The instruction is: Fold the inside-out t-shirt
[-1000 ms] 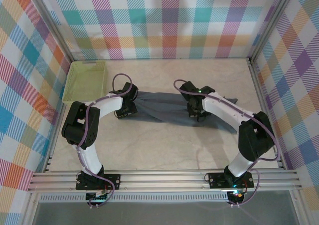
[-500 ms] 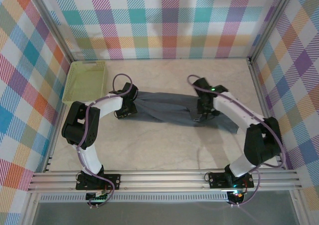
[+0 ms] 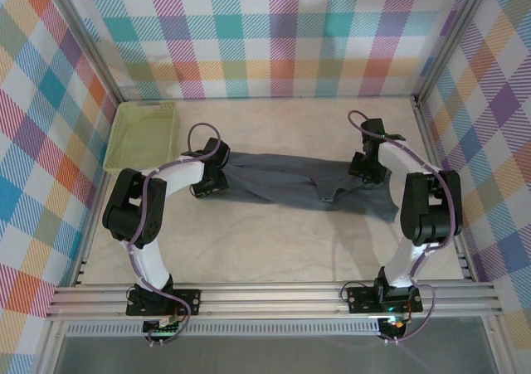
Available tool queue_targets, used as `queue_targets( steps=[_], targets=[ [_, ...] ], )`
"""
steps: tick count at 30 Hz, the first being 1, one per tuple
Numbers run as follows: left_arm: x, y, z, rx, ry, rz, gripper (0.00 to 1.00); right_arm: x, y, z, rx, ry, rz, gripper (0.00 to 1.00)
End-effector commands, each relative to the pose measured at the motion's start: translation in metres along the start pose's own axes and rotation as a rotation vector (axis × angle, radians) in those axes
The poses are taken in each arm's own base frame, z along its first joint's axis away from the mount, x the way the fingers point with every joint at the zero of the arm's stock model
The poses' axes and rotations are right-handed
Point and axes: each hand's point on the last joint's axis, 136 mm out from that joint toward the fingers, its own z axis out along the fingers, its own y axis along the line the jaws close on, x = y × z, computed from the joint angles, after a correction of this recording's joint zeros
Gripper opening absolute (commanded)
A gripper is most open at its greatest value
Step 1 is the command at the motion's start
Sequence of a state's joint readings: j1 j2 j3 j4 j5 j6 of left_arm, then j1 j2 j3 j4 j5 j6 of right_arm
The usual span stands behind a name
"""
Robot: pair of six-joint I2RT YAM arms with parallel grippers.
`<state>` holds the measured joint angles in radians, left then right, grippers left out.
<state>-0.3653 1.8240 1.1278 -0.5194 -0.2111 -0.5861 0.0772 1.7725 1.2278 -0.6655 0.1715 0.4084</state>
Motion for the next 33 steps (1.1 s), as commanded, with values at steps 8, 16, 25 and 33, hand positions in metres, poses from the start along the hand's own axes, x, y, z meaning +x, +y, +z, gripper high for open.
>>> queue_targets(
  steps=[8, 16, 25, 33],
  targets=[
    [0.006, 0.005, -0.001, -0.015, 0.006, 0.011, 0.59, -0.019, 0.001, 0.009, -0.005, -0.017, -0.02, 0.61],
    [0.006, 0.005, -0.001, -0.016, 0.006, 0.012, 0.6, -0.018, 0.007, 0.004, -0.043, -0.013, -0.019, 0.49],
    [0.005, 0.004, -0.001, -0.014, 0.006, 0.01, 0.59, -0.014, 0.019, -0.009, -0.138, -0.033, -0.016, 0.49],
    [0.006, 0.005, -0.001, -0.016, 0.007, 0.01, 0.59, -0.015, 0.016, -0.01, -0.12, -0.041, -0.001, 0.39]
  ],
)
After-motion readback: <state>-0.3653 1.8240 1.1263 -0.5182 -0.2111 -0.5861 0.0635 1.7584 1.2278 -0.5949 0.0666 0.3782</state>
